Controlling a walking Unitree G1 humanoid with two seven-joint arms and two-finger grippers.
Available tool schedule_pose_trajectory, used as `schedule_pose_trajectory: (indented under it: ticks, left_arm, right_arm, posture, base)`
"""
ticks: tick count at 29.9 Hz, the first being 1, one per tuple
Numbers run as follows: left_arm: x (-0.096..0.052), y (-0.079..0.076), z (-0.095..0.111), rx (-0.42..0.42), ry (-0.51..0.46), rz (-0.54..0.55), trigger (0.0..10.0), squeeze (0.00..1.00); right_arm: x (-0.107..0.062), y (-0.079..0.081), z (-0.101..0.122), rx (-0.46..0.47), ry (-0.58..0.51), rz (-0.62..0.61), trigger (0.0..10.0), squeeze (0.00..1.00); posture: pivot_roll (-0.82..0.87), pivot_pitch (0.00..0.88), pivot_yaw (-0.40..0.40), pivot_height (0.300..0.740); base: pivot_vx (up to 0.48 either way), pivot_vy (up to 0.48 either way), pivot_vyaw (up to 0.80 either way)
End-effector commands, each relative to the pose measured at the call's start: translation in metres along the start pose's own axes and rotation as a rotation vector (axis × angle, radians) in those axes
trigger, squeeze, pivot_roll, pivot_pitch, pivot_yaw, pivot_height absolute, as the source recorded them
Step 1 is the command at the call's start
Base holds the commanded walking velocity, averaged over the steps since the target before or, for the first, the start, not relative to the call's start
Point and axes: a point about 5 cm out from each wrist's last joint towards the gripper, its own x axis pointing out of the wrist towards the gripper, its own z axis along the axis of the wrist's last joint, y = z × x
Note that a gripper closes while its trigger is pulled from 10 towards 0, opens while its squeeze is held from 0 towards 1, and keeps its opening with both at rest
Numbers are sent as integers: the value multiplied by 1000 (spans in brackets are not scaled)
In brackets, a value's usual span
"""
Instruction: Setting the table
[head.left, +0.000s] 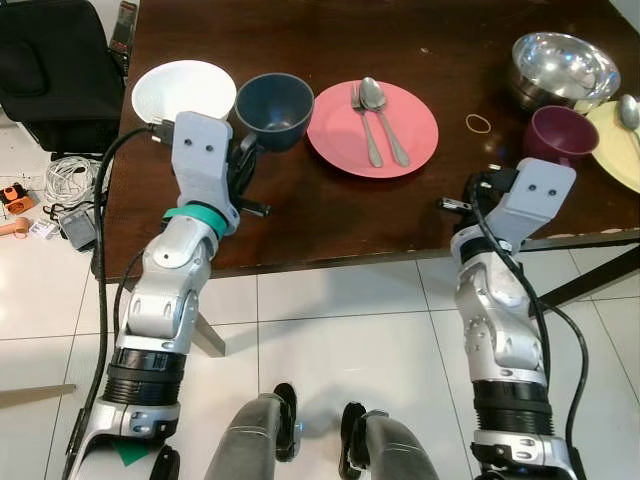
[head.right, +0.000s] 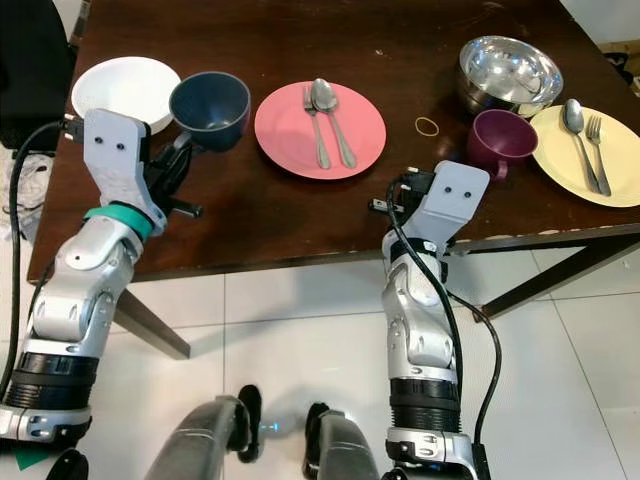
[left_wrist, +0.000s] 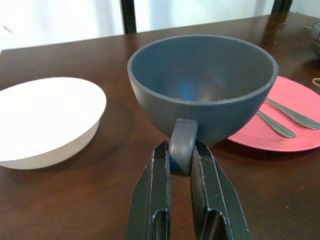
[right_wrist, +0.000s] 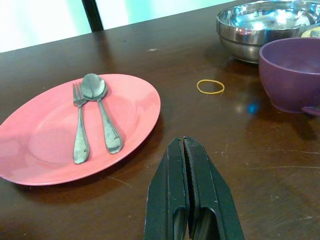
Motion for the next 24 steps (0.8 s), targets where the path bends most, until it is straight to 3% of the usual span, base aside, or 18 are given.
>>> schedule_pose_trajectory:
  ticks: [1,24]
  left_arm:
    - [1,-4,-3,2,17,-10,10000,0]
    - [2,-4,-4,19,13,0,10000,0]
  right_arm:
    - [-2,-3,-7,11,26,-16,10000,0]
    - [-2,-2,-6,13,26,-12,10000,0]
  posture:
    - [112,106,61,740]
    - [113,116,61,740]
  base:
    - [0,0,0]
    - [0,0,0]
